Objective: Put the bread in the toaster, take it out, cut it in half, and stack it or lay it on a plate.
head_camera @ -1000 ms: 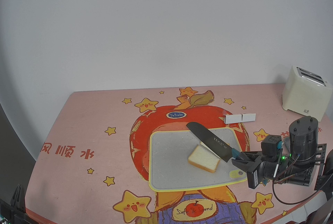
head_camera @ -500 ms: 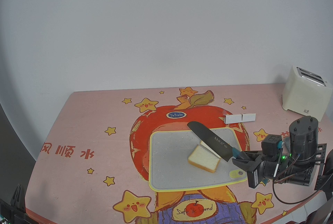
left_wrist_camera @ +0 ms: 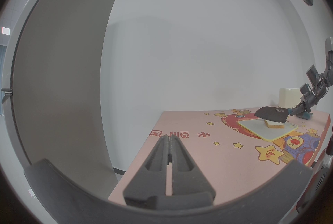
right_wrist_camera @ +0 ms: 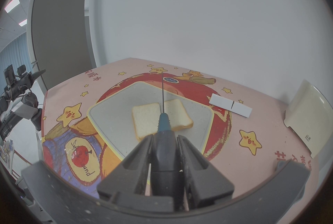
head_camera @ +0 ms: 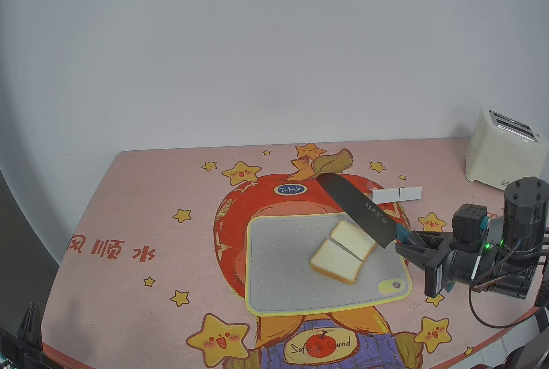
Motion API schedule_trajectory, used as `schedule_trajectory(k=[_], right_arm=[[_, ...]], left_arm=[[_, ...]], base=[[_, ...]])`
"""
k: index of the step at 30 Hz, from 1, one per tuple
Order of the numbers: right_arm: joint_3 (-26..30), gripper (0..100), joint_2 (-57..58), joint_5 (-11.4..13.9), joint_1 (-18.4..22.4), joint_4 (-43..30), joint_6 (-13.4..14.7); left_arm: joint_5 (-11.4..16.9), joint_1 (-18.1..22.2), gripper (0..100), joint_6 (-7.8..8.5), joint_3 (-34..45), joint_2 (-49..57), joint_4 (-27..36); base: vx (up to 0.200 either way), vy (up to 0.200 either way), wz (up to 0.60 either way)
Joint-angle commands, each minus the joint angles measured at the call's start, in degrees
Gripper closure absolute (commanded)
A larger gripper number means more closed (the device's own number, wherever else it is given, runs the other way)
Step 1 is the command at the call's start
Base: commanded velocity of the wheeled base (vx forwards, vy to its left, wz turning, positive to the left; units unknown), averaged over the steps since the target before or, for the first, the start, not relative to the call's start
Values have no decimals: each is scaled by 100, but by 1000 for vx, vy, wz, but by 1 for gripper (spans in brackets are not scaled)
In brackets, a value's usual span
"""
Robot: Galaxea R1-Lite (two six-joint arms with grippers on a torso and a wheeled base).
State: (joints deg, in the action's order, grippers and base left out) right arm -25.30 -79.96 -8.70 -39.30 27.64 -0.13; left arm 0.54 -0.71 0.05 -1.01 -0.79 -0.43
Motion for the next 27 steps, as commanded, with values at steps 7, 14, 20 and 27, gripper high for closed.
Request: schedule_trajectory(k=[7,14,20,27], right_arm=[[-46,100,182,-8,37,14,-13],[-134,100,174,-378,28,14,-13],[-151,100,182,-457,37,14,13],[-336,100,112,-852,45,23,136]], left_arm=[[-1,0,100,-5,101,79,-1],[-1,0,100,-5,101,79,-1],[-1,0,100,-5,101,79,-1],[-1,0,100,4,101,79,-1]], base=[[0,0,0],[0,0,0],[0,0,0],[0,0,0]])
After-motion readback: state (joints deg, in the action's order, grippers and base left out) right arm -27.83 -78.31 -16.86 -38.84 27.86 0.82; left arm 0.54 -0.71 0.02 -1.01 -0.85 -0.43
